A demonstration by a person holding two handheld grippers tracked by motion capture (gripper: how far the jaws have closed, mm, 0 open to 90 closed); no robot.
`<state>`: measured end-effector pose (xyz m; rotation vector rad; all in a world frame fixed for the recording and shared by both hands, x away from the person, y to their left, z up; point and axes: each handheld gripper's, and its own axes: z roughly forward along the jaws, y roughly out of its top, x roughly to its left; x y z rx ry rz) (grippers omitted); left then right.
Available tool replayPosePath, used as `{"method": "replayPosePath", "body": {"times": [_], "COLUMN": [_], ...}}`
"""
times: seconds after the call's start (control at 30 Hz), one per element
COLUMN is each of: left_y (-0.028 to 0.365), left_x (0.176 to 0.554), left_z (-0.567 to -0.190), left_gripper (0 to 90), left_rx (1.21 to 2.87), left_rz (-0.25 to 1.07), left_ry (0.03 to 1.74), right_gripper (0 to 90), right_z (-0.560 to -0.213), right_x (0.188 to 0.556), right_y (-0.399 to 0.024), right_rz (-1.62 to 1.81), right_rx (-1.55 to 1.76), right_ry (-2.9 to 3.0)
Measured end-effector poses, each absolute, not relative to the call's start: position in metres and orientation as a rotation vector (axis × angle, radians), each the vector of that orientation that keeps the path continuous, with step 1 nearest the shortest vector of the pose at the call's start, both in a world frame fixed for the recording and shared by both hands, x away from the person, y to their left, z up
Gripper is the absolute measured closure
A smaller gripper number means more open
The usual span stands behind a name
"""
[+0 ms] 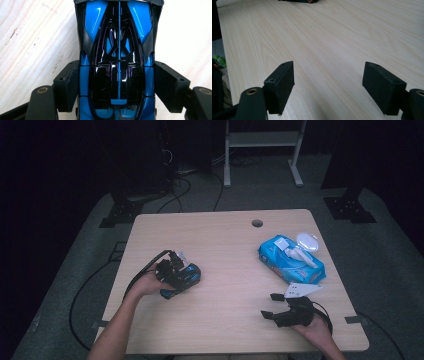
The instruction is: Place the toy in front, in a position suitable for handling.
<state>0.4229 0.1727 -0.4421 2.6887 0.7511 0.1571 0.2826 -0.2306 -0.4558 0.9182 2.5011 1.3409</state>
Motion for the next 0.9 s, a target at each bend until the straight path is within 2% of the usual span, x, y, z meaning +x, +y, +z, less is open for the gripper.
{"method": "replayPosePath", "body": {"times": [0.9], "left_y": [0.178], "left_x": [0.42], "left_z": [-0.427], "left_gripper": [27.9], "left_rx": [2.611], "left_rz": [0.136], "left_ry": [0.734], "right_gripper": [24.5], "right_z": [-0.453], "right_x": [0.281], "right_y": [-0.233], "right_rz": [1.35], "right_rx": [0.91], "right_ry": [2.486]}}
